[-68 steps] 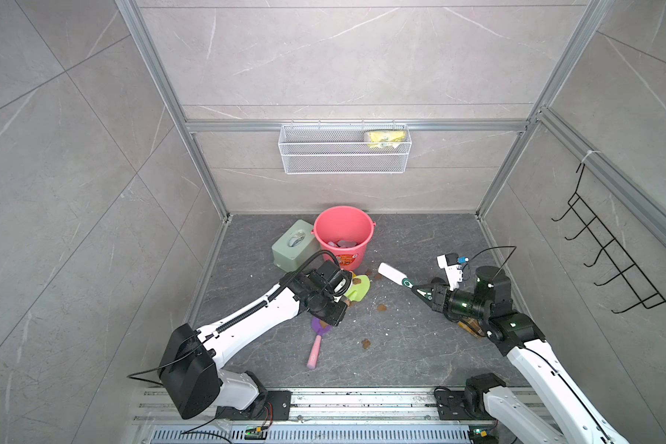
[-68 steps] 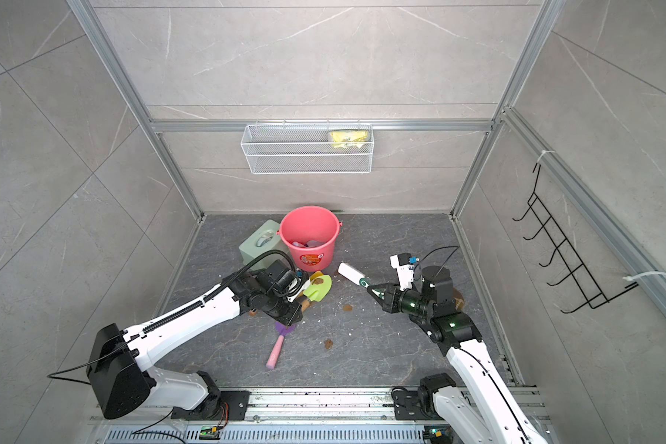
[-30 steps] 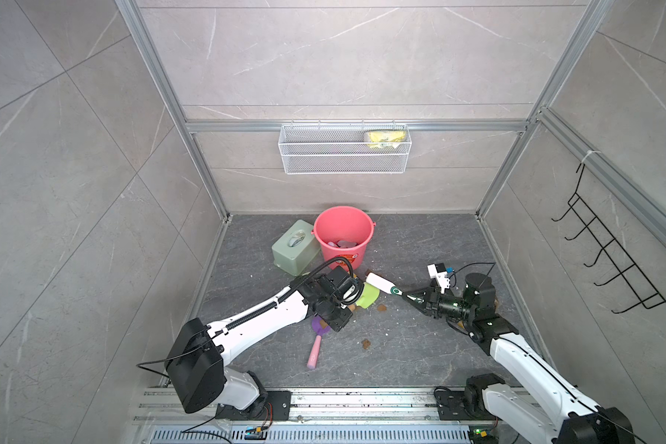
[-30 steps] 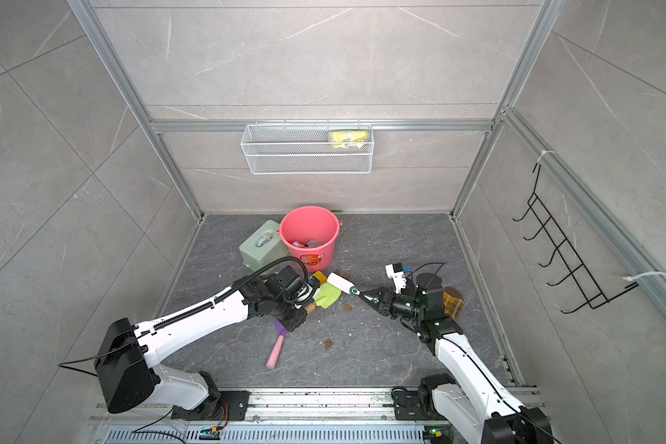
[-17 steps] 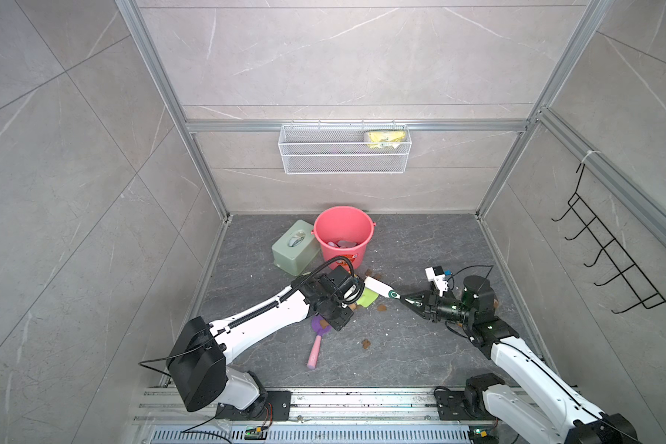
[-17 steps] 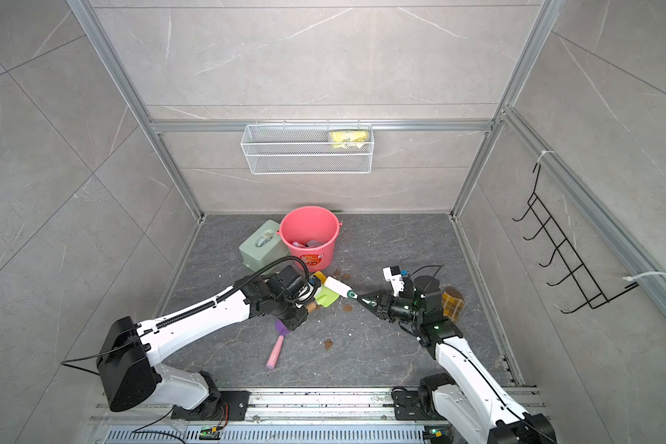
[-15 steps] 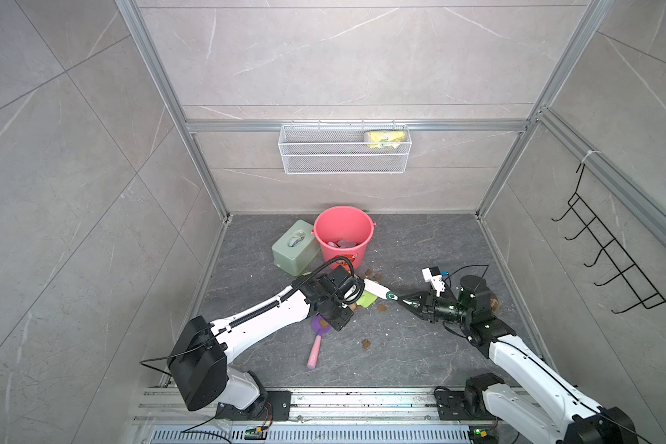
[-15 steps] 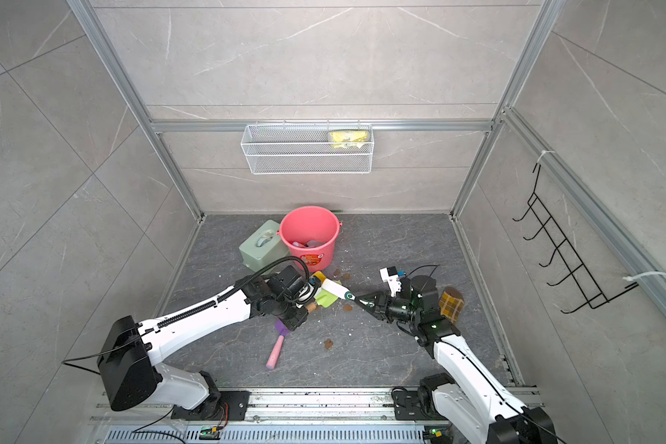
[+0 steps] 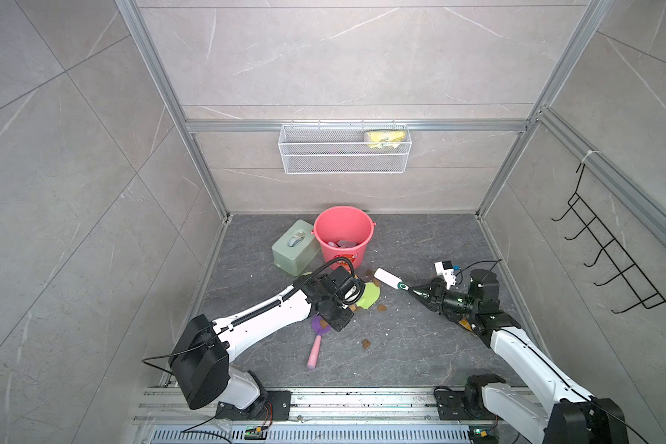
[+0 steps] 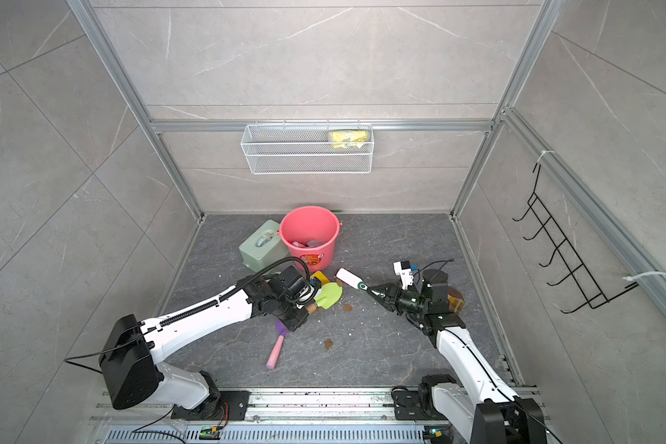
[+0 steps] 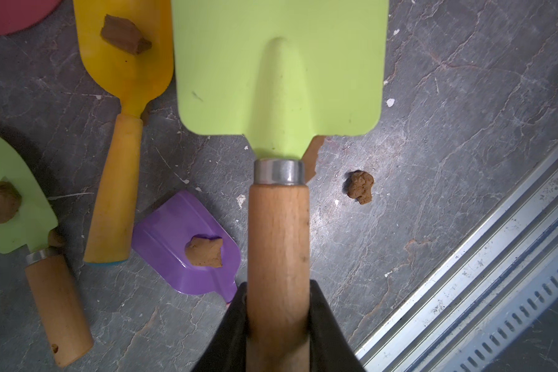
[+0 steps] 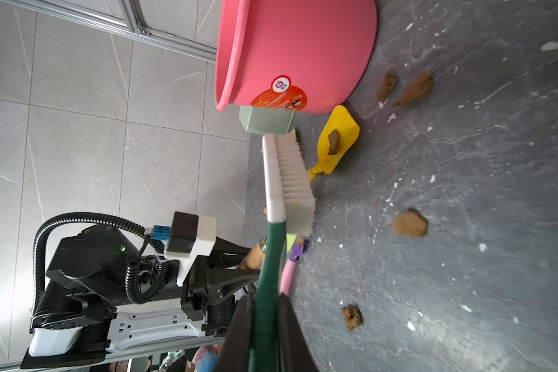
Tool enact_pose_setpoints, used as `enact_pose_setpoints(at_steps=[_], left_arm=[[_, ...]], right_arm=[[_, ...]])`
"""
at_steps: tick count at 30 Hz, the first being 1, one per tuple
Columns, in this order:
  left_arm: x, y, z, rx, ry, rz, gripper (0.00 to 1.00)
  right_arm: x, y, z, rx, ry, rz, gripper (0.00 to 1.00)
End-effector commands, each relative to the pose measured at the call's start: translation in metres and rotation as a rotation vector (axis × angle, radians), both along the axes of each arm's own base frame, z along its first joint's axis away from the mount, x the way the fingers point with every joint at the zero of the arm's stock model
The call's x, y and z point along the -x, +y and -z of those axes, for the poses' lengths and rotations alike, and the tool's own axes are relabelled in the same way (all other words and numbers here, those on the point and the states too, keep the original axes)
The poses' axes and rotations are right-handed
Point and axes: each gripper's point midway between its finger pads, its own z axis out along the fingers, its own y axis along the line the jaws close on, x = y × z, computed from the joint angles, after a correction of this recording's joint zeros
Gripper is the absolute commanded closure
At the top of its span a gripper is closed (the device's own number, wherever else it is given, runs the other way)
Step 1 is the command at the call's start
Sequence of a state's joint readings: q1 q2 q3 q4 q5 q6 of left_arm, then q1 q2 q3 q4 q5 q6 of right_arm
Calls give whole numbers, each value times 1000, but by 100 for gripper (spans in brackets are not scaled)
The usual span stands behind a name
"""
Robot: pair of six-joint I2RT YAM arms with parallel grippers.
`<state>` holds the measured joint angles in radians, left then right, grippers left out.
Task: Brush the soil off the hand trowel and place it into the bucket
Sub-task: Brush off the soil from the hand trowel.
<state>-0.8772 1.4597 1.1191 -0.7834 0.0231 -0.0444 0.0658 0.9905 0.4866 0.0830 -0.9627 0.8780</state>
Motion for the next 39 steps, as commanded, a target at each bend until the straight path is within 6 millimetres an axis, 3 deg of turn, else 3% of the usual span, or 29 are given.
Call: enact_pose_setpoints(at_steps=[1,9,17,24,28,30,34,39], left_arm=[[-8,-4,-11,21,-38,1,100],[-9,-8,-10,25,-30,1,100],[-9,-10,-11,33,-25,1,100],[-7,-9,-12,37,-23,4,100],[-8,-8,-13,40,-36,9,100],[-8,-8,-12,40,-37,10,100],[-10,-12,-14,48,-42,15,100],[-12,-15,-15,58,-40,15,100]], right_arm=[[11,3,-16,-16,-41,-38,100],[27,11,-15,-52,-39,-42,100],[34,49,5,-44,-7,-129,100],[14,41,23,-18,27,-87,100],[2,21,13,-62,12,-33,100],[2,21,6,-86,19,-24,100],[7,29,-5,-181,15,-30,100],[20,55,10,-163,36,-81,100]])
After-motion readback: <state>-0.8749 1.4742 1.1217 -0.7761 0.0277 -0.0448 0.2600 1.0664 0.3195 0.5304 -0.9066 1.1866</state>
